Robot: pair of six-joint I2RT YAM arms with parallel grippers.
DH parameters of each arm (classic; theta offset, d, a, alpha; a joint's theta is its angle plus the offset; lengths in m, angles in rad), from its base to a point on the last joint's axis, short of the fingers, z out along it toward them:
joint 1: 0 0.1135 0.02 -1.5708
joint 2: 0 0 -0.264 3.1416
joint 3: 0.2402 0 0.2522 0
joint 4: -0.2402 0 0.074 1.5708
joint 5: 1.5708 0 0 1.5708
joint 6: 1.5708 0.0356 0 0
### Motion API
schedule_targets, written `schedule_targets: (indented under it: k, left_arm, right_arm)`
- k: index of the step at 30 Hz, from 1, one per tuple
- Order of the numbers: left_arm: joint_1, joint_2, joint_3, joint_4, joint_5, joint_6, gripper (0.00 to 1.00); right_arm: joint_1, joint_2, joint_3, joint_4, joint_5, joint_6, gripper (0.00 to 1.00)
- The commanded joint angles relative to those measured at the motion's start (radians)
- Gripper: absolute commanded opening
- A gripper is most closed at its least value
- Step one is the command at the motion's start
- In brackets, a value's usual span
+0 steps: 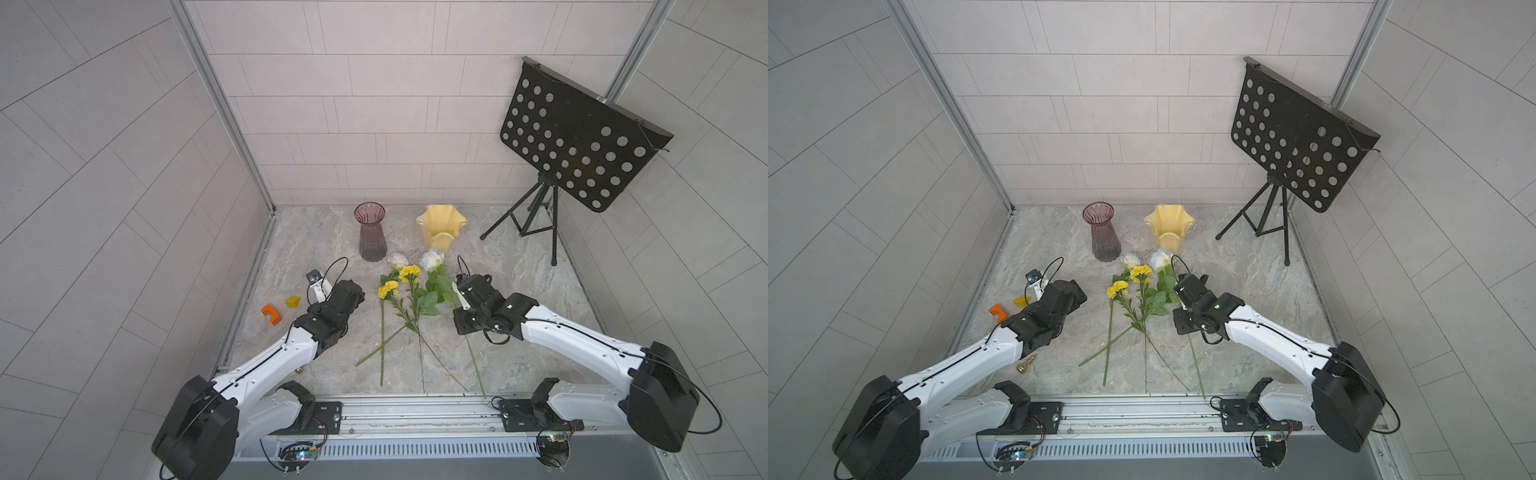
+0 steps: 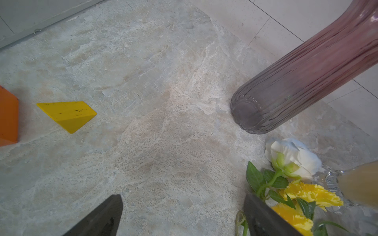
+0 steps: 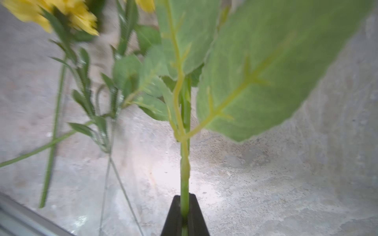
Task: Arrange the flowers in different vases according to their colors
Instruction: Pick up the flower at the center of the board.
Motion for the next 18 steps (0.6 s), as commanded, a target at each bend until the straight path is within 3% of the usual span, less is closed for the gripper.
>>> schedule_targets:
  k: [1,7,11,18]
  left_arm:
    - [0.001,-0.016,0.016,0.034,0.049,0.073,1.0]
    - [0.001,-0.016,-0.016,0.194,0.281,0.192,1.0]
    - [-0.001,0.01,-0.031,0.317,0.459,0.261,1.0]
    - [-0.002,0.047,-0.018,0.351,0.535,0.275,1.0]
  right_arm:
    - [0.005,-0.084,0.042,-0.071,-0.023,-0.038,0.0]
    - [0.005,-0.191,0.082,-0.003,-0.044,-0.085,0.0]
    - [0.005,-0.239,0.125,0.106,0.047,-0.085,0.0]
    - [0.003,-0.18,0.271,0.313,0.256,-0.095,0.0]
